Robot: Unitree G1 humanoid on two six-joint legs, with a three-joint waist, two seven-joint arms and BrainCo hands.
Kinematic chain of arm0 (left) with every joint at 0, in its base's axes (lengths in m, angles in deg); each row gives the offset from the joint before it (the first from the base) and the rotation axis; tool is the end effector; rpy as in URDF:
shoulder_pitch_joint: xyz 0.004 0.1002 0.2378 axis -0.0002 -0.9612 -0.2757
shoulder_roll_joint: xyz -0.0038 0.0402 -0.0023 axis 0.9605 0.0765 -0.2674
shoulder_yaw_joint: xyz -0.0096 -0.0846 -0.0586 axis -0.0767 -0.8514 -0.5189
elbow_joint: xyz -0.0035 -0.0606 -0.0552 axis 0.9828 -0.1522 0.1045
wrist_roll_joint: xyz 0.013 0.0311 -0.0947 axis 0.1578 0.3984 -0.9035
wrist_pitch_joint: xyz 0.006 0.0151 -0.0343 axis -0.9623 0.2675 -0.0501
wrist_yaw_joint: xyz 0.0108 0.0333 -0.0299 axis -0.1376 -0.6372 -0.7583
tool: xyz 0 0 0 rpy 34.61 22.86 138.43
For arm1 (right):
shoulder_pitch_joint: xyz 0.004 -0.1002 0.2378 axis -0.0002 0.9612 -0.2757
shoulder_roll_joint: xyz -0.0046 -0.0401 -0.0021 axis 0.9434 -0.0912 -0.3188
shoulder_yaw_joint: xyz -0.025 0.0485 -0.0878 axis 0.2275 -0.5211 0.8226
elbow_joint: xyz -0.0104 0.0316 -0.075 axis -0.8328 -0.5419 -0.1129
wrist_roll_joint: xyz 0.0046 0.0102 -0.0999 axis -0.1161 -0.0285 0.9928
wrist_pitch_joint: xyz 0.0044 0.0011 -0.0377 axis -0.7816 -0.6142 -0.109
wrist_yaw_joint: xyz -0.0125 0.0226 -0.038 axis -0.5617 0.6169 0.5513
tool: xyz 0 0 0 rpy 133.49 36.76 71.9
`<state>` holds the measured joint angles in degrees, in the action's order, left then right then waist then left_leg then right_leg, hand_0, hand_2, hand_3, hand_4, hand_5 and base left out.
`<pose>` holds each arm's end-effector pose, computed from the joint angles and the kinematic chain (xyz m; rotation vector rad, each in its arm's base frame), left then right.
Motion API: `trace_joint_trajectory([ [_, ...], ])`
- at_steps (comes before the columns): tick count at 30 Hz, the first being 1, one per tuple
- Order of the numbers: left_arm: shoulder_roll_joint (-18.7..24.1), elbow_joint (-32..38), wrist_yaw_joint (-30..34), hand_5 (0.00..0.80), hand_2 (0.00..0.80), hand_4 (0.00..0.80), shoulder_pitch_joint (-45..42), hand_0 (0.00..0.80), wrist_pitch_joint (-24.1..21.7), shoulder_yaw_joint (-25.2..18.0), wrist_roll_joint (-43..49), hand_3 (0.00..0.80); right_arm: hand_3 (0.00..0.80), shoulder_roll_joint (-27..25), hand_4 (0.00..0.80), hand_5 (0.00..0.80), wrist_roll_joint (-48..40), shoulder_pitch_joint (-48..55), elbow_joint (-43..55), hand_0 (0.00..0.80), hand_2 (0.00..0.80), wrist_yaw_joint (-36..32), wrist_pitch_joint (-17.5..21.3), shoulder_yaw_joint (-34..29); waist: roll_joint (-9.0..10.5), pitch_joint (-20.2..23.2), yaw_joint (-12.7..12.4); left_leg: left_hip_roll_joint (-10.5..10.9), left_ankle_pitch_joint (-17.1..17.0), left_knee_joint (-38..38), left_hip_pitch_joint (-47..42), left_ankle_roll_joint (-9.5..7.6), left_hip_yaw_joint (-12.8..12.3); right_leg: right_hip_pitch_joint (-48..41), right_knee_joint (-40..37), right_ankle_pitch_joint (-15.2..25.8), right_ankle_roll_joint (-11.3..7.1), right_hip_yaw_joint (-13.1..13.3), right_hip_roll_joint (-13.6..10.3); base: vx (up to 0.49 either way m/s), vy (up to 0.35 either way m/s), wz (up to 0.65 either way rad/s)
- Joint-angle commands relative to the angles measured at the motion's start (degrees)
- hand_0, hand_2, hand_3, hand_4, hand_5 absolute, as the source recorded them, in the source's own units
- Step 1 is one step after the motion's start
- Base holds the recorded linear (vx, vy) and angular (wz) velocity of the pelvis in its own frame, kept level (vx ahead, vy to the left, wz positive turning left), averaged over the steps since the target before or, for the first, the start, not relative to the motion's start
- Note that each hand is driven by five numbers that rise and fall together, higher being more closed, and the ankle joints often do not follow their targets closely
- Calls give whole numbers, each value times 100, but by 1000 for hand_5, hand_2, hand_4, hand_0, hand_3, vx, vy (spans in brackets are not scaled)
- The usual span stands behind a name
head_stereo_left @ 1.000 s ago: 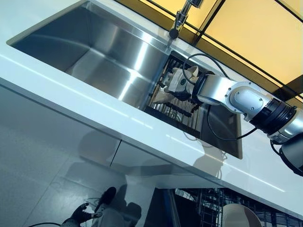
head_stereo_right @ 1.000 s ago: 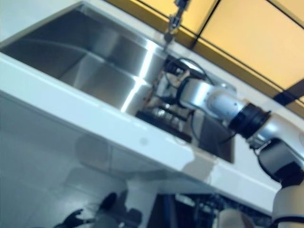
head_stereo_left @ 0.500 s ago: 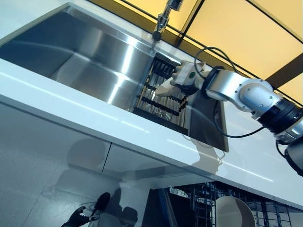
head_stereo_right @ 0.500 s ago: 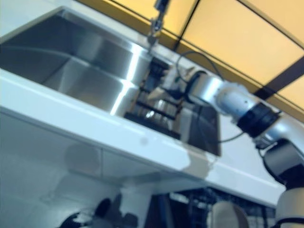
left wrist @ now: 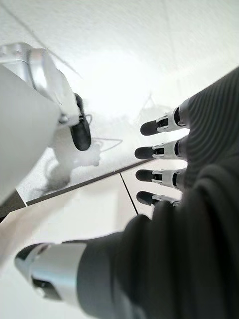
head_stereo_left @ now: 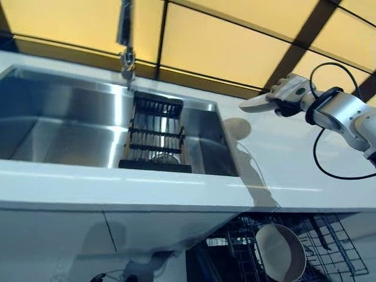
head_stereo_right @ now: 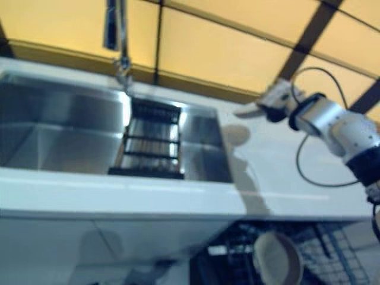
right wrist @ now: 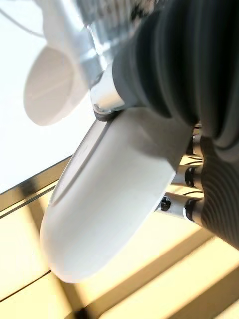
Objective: Take plates into dishwasher
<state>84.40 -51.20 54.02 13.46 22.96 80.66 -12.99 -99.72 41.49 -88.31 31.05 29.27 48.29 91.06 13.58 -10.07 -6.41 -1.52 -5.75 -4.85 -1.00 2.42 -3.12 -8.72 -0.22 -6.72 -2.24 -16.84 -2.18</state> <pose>0.0895 0.2759 -0.0871 0.5003 1.0562 0.0874 0.3025 -0.2543 0.2989 -2.2799 -0.3233 0.0770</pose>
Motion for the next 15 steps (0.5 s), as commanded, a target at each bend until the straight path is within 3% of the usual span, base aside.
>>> trace_joint_trajectory([
  [1, 49, -219, 112, 0, 0, 0, 93, 0, -253, 42, 188, 0, 800, -629, 800, 800, -1204, -179, -300, 800, 800, 354, -868, -445, -14, 358, 0, 158, 904, 5, -480, -364, -80, 366, 15, 760, -648, 433, -37, 28, 9, -31],
  [6, -30, -232, 220, 0, 0, 0, 121, 0, -285, 61, 143, 0, 800, -865, 800, 800, -2430, 570, -352, 800, 800, 558, -1045, -1229, -176, 434, 197, 181, 947, 26, -544, -386, -194, 360, -26, 779, -658, 608, -34, 24, 3, -28],
  [11, -101, -235, 381, 0, 0, 0, 89, 0, -357, 29, 249, 0, 800, -1077, 800, 800, -3818, 2315, -532, 800, 800, 846, -1159, -2943, -397, 472, 495, 155, 1010, 50, -595, -414, -394, 402, -39, 804, -690, 817, -48, 4, -29, -22],
  [15, -94, -311, 485, 0, 0, 0, 41, 0, -412, 27, 288, 0, 800, -1186, 800, 800, -4304, 3498, -663, 800, 800, 909, -1091, -4118, -482, 477, 672, 141, 1043, 81, -589, -433, -516, 481, -3, 809, -704, 926, -57, -9, -32, -23],
])
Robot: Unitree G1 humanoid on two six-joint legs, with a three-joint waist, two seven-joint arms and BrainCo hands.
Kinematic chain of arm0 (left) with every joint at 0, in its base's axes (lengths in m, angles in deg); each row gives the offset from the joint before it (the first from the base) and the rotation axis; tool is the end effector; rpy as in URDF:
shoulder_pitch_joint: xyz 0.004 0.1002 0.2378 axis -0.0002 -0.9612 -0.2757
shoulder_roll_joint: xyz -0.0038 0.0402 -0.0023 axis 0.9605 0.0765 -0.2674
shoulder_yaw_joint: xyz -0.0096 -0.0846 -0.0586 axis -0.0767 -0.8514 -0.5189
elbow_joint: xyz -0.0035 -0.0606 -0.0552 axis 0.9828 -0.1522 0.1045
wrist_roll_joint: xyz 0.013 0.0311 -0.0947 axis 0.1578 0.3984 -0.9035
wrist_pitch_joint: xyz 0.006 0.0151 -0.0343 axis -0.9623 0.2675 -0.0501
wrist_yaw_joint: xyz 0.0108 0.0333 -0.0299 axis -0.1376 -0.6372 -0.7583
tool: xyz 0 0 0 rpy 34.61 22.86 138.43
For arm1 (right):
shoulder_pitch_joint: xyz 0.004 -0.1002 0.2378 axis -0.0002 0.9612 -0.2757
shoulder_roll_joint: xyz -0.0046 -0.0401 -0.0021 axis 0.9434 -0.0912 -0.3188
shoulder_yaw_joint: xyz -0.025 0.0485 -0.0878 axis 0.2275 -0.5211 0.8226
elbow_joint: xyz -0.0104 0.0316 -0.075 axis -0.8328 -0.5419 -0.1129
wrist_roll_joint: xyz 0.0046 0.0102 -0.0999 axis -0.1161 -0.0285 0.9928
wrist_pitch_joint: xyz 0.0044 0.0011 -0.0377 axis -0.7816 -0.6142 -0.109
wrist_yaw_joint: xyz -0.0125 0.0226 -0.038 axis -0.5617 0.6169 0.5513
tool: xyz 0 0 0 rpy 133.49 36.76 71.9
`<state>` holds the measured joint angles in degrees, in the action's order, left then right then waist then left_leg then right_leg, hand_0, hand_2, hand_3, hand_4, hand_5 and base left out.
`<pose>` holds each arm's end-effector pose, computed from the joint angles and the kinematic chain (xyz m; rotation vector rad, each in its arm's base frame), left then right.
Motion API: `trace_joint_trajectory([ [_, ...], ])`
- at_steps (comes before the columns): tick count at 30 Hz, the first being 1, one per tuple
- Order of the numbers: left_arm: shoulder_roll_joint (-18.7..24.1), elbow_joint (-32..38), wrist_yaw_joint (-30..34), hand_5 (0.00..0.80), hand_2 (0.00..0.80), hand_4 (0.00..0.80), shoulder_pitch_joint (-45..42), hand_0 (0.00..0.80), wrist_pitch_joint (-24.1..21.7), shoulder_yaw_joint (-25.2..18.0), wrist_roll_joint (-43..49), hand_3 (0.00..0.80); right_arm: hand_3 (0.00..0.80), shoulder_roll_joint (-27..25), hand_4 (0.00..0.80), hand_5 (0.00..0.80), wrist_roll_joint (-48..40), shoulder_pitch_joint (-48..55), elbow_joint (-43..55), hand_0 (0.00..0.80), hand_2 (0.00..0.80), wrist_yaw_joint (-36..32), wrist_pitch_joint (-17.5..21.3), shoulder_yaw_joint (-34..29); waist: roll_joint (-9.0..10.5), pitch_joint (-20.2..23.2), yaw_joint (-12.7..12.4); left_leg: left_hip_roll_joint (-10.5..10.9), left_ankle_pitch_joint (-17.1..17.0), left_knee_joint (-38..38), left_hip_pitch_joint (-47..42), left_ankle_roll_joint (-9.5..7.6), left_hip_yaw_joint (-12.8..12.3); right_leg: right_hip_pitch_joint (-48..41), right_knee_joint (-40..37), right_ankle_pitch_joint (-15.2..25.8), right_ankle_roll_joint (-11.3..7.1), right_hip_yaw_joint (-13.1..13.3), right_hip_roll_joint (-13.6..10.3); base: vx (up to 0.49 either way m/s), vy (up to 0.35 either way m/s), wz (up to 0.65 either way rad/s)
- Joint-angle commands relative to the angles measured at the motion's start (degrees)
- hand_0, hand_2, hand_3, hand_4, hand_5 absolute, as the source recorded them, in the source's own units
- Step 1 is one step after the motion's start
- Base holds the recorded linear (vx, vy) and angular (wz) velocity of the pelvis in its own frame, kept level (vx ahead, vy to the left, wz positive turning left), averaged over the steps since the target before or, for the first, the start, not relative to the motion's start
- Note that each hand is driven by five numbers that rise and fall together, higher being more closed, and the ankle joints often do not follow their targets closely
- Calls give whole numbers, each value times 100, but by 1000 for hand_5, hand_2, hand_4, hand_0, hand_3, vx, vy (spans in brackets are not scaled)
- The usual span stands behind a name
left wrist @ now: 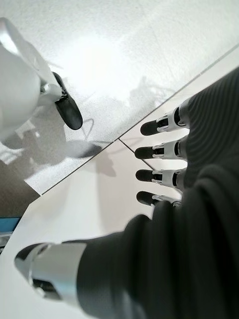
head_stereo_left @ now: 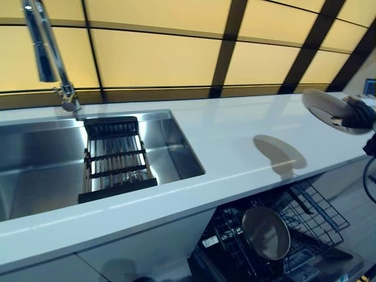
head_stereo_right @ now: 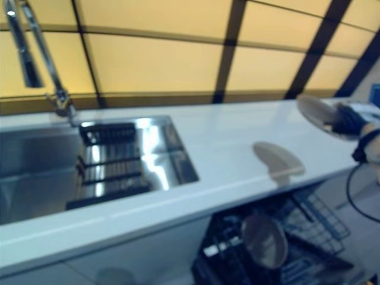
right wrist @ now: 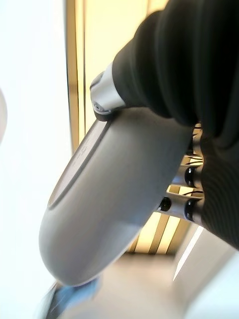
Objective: Take plates into dishwasher
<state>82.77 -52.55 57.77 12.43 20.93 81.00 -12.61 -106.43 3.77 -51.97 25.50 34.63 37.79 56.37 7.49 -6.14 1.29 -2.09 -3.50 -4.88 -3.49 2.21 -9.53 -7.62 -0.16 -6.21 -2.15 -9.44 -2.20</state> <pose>0.0804 0.2679 -0.0931 0.4464 1.0782 0.0061 0.2436 -0.3703 0.2545 -1.4223 0.0225 -0.3349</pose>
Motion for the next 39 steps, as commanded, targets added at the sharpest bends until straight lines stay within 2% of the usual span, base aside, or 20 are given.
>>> trace_joint_trajectory([
  [1, 77, -184, 133, 0, 0, 0, 138, 0, -212, 0, 250, 0, 800, -518, 800, 800, -718, 186, -107, 800, 800, 378, -44, -961, 112, 78, -54, 195, 822, 92, -332, -417, 97, 396, -2, 763, -716, 217, -54, -18, -22, -9],
  [2, 86, -187, 134, 0, 0, 0, 142, 0, -218, 14, 246, 0, 800, -517, 800, 800, -764, 312, -94, 800, 800, 371, -55, -1085, 113, 77, -55, 194, 822, 94, -328, -418, 90, 405, 1, 764, -717, 226, -53, -31, -40, -11],
  [3, 80, -186, 174, 0, 0, 0, 122, 0, -214, -6, 294, 0, 800, -443, 800, 800, -1030, 818, -122, 800, 800, 361, 15, -1552, 88, 59, 28, 186, 836, 110, -320, -427, 32, 441, 22, 766, -721, 273, -51, -33, -44, -23],
  [5, 100, -194, 217, 0, 0, 0, 132, 0, -221, -3, 334, 0, 800, -328, 800, 800, -1200, 1280, -42, 800, 800, 292, 59, -1967, 72, 28, 73, 180, 847, 138, -305, -434, -1, 481, 54, 770, -728, 304, -53, -31, -46, -20],
  [8, 120, -183, 295, 0, 0, 0, 156, 0, -244, -24, 420, 0, 800, 159, 800, 800, -1686, 2251, 328, 800, 800, 39, 68, -2729, 29, -46, 196, 139, 871, 205, -295, -451, -66, 569, 138, 770, -730, 422, -45, -15, -51, -18],
  [13, 93, -127, 321, 0, 0, 0, 215, 0, -294, -4, 468, 0, 800, 782, 800, 800, -2027, 2850, 528, 800, 800, -251, 152, -2980, -21, -113, 300, 112, 887, 258, -250, -457, -137, 645, 170, 776, -720, 491, -47, -21, -31, -10],
  [21, 56, -148, 386, 0, 0, 0, 317, 0, -323, -54, 514, 0, 800, 1644, 800, 800, -2814, 2983, 853, 800, 800, -795, -224, -2767, -100, -196, 398, 97, 859, 251, -194, -425, -219, 738, 179, 788, -694, 499, -61, -22, -8, -4],
  [26, -5, -173, 393, 0, 0, 0, 307, 0, -305, -75, 566, 0, 800, 1948, 800, 800, -2893, 2929, 784, 800, 800, -827, -266, -2555, -132, -199, 386, 108, 835, 217, -196, -401, -224, 752, 180, 785, -677, 453, -79, 0, 0, 0],
  [34, 48, -19, 342, 0, 0, 0, 407, 0, -229, -31, 392, 0, 800, 2059, 800, 800, -2829, 2414, 669, 800, 800, -518, -328, -2141, -212, -364, 269, 144, 805, 259, -46, -400, -155, 888, 246, 783, -659, 385, -130, -35, -35, 0],
  [39, 136, 102, 305, 0, 0, 0, 489, 0, -294, -5, 152, 0, 800, 1882, 800, 800, -2777, 1757, 463, 800, 800, -348, -454, -1804, -385, -643, 184, 176, 720, 278, 227, -365, -111, 1116, 288, 781, -623, 346, -166, -143, -18, 0],
])
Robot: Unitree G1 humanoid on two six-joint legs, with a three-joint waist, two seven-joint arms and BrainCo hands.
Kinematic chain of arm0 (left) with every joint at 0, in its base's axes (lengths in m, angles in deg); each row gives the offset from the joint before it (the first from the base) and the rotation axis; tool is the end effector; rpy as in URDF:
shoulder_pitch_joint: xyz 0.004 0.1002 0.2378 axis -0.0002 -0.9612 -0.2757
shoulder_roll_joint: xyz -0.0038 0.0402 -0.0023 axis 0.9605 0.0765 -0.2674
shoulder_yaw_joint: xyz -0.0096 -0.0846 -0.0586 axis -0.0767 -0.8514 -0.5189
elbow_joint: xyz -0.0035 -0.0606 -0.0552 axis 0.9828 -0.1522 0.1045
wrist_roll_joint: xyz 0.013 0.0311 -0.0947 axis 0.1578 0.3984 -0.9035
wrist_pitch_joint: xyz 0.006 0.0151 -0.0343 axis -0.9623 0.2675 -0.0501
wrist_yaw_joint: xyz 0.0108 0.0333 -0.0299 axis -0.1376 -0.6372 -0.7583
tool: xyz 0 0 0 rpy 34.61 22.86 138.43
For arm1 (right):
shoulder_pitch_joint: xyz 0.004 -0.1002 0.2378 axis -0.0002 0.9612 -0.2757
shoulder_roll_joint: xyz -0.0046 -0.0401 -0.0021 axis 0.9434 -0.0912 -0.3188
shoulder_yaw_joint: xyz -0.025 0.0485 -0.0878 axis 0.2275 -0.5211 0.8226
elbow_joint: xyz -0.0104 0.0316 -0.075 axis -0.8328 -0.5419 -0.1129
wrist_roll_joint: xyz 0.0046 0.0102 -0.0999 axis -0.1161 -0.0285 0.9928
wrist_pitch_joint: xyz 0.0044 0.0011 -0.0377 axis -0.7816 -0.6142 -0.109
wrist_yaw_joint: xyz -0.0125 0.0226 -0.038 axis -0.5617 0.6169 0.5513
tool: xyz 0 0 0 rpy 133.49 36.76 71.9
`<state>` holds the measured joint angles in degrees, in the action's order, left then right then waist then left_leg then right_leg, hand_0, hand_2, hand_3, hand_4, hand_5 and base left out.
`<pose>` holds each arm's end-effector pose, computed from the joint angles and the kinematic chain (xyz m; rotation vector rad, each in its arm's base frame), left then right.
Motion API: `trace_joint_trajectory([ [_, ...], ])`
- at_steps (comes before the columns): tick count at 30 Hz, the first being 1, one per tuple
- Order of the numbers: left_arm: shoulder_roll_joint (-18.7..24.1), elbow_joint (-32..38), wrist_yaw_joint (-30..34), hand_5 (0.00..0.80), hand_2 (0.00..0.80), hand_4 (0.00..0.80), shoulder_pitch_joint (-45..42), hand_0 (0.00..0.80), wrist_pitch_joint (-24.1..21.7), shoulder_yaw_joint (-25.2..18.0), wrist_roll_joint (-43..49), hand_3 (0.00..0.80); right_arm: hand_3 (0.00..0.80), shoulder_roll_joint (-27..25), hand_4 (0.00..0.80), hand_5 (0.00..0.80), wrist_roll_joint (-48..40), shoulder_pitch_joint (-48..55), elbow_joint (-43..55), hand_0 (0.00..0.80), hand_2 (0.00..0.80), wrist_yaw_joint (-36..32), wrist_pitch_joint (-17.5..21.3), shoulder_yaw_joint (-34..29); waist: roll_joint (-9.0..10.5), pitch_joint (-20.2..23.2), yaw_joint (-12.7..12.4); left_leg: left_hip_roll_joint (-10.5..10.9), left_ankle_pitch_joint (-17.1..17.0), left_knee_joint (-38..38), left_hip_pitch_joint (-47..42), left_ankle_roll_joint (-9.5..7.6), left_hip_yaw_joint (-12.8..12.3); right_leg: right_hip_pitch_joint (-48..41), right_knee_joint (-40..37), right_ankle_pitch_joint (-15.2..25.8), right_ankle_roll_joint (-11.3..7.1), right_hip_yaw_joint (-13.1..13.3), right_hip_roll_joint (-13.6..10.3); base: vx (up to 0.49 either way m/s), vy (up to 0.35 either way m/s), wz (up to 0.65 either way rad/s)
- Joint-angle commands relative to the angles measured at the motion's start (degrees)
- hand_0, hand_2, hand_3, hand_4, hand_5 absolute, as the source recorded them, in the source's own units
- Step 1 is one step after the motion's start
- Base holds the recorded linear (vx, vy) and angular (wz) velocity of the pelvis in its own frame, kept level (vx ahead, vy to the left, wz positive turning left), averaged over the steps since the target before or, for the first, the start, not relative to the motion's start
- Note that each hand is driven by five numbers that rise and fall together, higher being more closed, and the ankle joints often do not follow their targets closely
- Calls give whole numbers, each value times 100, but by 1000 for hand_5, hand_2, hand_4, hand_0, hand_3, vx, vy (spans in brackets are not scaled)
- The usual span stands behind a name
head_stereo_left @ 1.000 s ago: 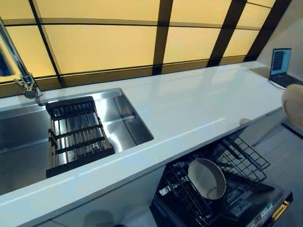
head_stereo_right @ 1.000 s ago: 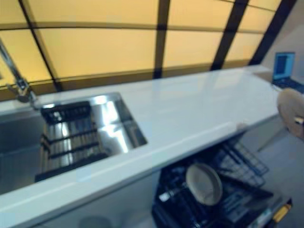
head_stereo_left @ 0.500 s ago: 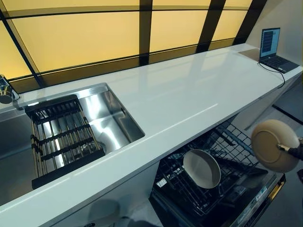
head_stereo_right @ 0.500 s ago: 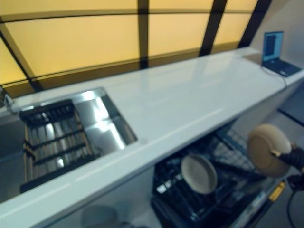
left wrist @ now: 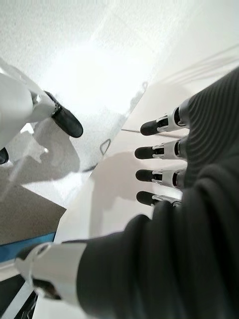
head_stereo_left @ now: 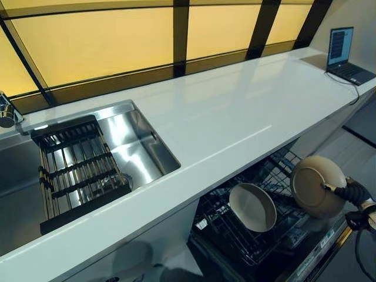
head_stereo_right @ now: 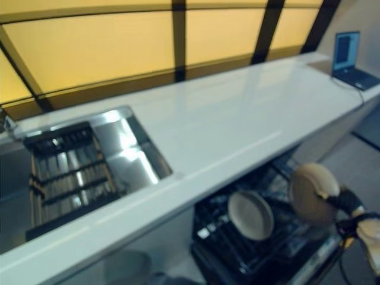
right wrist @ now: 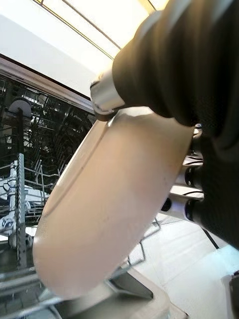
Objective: Take plates into dishwasher
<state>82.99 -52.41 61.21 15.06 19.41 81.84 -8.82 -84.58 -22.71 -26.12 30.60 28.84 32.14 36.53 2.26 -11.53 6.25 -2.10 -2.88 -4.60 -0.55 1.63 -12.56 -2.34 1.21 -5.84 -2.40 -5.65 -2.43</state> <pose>0.0979 0.2658 -0.0889 0.4872 1.0252 -0.1052 0.2048 -0.3695 0.1242 -0.5467 0.2415 -0.2410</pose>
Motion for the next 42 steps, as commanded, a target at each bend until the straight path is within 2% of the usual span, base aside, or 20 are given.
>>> trace_joint_trajectory([
  [1, 123, 89, -41, 0, 0, 0, 247, 0, -146, -86, -261, 0, 800, -334, 800, 800, -114, -900, -70, 800, 800, 223, 105, 219, 113, -146, -316, 179, 642, 249, -35, -299, 195, 617, 156, 744, -590, -38, -147, -140, -6, 1],
  [10, 112, 320, -18, 0, 0, 0, 293, 0, -197, -140, -666, 0, 800, -607, 800, 800, 74, -1468, -173, 800, 800, 276, -10, 512, -145, -439, -334, 201, 484, 158, 166, -195, 254, 800, 154, 711, -487, -125, -158, -101, -36, 2],
  [18, 64, 371, -20, 0, 0, 0, 390, 0, -296, -93, -897, 0, 800, -819, 800, 800, 228, -1933, -252, 800, 800, 62, -104, 801, -350, -618, -314, 152, 313, 93, 345, -34, 282, 899, 93, 686, -380, -265, -126, -98, -32, 2],
  [26, -31, 363, -26, 0, 0, 0, 499, 0, -338, -79, -929, 0, 800, -701, 800, 800, 399, -1812, -220, 800, 800, -332, -296, 880, -408, -651, -258, 100, 251, 47, 354, 68, 258, 885, 102, 631, -320, -420, -118, -46, -19, 3],
  [34, -68, 355, -32, 0, 0, 0, 547, 0, -360, -76, -934, 0, 800, -586, 800, 800, 558, -1628, -329, 800, 800, -606, -299, 944, -436, -650, -231, 87, 245, 44, 313, 101, 244, 855, 113, 609, -297, -463, -132, 0, 0, 0],
  [42, -100, 356, -24, 0, 0, 0, 614, 0, -360, -73, -876, 0, 800, -435, 800, 800, 1391, -1430, -734, 800, 800, -1232, -196, 1354, -423, -609, -247, 95, 259, 36, 223, 123, 231, 765, 103, 614, -304, -513, -168, 0, 0, 0],
])
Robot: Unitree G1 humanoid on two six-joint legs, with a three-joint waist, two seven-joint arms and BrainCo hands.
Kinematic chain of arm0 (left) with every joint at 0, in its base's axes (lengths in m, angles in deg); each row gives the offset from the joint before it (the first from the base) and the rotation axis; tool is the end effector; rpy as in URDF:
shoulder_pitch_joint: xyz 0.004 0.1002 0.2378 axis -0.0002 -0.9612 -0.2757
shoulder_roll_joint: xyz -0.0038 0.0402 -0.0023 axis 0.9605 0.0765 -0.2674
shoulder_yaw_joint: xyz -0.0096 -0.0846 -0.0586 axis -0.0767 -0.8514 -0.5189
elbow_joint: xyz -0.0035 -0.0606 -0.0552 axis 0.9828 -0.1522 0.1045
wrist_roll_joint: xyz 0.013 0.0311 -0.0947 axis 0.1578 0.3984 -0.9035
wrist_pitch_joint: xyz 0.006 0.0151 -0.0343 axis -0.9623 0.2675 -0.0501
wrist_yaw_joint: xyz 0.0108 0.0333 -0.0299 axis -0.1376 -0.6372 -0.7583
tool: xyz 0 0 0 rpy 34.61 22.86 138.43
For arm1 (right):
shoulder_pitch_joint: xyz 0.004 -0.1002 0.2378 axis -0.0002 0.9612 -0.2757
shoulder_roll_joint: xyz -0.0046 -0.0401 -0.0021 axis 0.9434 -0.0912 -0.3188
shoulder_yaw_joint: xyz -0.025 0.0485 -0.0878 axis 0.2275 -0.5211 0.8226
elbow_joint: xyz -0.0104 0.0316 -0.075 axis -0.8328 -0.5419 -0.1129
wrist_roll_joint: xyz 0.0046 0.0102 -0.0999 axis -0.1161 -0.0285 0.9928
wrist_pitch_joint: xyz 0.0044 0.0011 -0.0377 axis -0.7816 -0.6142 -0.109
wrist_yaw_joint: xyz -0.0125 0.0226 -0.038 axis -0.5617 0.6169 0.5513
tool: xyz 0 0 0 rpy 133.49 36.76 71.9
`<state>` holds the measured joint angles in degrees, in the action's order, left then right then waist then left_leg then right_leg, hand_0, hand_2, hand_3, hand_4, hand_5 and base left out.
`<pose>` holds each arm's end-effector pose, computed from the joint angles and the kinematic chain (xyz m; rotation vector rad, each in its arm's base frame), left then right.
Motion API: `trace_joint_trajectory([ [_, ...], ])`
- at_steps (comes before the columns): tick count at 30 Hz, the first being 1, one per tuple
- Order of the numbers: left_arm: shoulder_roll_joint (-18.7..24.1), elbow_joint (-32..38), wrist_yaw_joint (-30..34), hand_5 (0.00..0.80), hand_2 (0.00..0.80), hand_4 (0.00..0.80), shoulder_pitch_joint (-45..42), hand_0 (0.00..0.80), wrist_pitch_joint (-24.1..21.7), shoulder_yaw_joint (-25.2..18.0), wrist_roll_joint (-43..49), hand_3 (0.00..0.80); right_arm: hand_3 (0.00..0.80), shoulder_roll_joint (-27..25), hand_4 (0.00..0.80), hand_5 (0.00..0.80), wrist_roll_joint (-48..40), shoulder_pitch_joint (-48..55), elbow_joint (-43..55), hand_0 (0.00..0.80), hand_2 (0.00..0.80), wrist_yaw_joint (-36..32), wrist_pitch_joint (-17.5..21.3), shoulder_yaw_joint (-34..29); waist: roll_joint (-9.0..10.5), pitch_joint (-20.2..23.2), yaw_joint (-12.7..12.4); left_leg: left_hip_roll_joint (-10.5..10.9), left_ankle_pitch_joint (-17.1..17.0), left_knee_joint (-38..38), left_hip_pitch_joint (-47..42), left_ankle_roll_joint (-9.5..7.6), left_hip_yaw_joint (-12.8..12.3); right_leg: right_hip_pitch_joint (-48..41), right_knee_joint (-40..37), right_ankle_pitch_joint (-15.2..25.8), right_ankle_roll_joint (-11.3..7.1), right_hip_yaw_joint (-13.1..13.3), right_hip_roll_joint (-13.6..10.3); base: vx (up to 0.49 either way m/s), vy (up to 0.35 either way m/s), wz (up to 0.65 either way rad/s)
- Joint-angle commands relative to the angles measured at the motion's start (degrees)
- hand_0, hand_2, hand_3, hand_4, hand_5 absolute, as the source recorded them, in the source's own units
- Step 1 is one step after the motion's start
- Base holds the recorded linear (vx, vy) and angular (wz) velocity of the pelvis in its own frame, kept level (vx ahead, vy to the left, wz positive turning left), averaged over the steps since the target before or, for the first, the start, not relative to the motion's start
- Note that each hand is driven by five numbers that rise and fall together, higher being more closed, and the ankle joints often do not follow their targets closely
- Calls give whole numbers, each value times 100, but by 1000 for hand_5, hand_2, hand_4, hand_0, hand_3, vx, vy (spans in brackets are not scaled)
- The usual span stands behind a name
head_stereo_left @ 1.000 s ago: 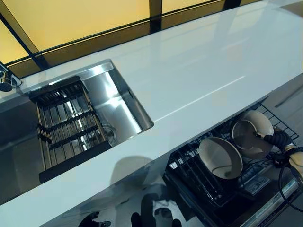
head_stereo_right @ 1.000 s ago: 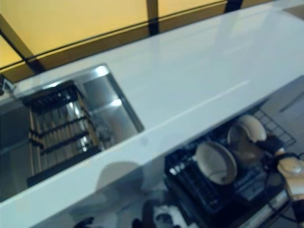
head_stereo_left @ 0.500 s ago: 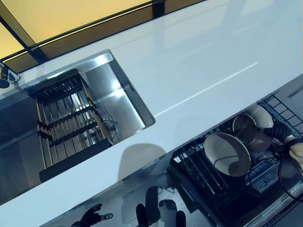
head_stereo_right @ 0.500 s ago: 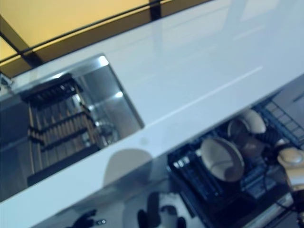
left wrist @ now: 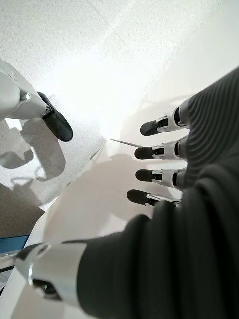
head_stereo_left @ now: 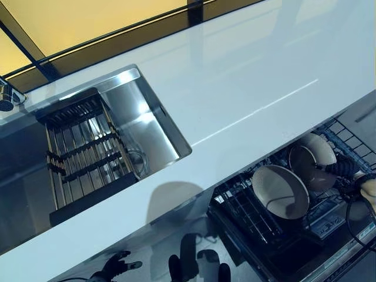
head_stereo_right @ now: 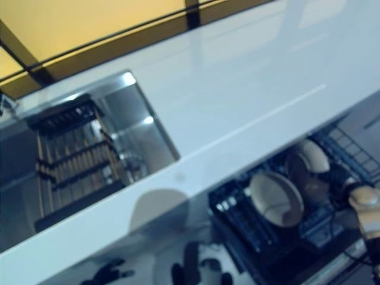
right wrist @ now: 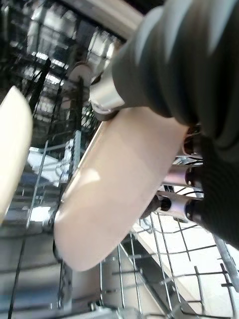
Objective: Take plates into dishwasher
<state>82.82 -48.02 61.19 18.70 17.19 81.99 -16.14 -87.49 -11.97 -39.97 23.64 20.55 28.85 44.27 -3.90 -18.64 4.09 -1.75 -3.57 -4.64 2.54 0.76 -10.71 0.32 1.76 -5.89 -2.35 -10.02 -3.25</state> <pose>0.1331 0.2562 -0.0761 0.3762 0.8412 -0.0741 0.2401 -0.3668 0.1535 -0.7352 0.3224 -0.1226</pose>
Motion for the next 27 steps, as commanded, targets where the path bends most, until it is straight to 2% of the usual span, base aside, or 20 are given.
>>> trace_joint_trajectory([
  [1, -77, -67, -10, 0, 0, 0, 258, 0, -129, -91, -134, 0, 800, -149, 800, 800, 480, -33, -67, 800, 800, -492, 177, 648, 193, 101, -39, 63, 331, 38, -96, 212, 53, 495, 56, 619, -309, -78, -89, 0, 0, 0],
  [6, -64, -59, 6, 0, 0, 0, 270, 0, -119, -106, -114, 0, 800, -172, 800, 800, 1019, -66, -146, 800, 800, -662, 314, 956, 197, 112, -67, 75, 336, 37, -109, 206, 74, 471, 48, 627, -316, -82, -95, 0, 0, 0],
  [12, -30, 30, 2, 0, 0, 0, 279, 0, -53, -108, -55, 0, 800, -418, 800, 800, 2671, -161, -77, 800, 800, -402, 1033, 1469, 242, 93, -115, 80, 322, 36, -97, 185, 100, 472, 46, 658, -342, -65, -89, 0, 0, 0],
  [19, 21, 89, -7, 0, 0, 0, 321, 0, 14, -138, -24, 0, 800, -465, 800, 800, 2837, -137, 101, 800, 800, -198, 879, 1659, 291, 68, -131, 80, 323, 34, -78, 162, 141, 479, 44, 666, -366, -35, -71, -4, -21, 4],
  [27, 7, 135, -14, 0, 0, 0, 399, 0, 66, -85, -49, 0, 800, -407, 800, 800, 3141, -296, -200, 800, 800, 51, 674, 1867, 224, -1, -179, 93, 307, 52, -20, 157, 177, 519, 51, 677, -369, -40, -92, 0, 0, 0],
])
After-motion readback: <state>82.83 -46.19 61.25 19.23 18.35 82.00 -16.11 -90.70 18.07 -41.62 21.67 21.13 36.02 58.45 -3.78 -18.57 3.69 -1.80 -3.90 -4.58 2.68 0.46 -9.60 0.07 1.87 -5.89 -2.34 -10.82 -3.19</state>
